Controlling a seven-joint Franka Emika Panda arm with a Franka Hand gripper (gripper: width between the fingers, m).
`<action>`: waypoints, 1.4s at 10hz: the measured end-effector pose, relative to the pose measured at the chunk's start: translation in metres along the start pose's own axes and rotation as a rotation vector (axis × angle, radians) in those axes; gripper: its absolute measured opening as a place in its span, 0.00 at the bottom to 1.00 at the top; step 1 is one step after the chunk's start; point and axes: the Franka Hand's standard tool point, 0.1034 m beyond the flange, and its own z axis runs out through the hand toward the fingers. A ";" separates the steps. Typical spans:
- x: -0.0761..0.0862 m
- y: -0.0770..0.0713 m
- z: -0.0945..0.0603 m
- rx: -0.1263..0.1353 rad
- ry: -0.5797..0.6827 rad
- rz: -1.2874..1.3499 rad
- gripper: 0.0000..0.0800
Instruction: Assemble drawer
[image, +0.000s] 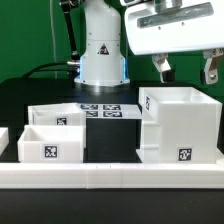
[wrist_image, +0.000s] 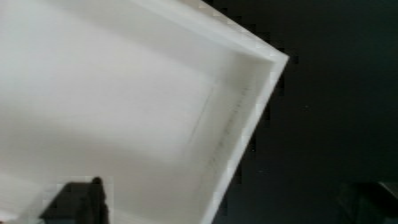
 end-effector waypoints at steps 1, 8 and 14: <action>0.001 0.002 0.000 -0.008 0.000 -0.035 0.81; 0.063 0.073 0.004 -0.128 0.062 -0.522 0.81; 0.088 0.094 0.006 -0.199 0.075 -0.915 0.81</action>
Offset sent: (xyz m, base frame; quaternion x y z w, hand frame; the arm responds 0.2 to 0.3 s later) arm -0.0298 -0.0552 -0.0030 -0.0982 0.0388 -0.2143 0.9710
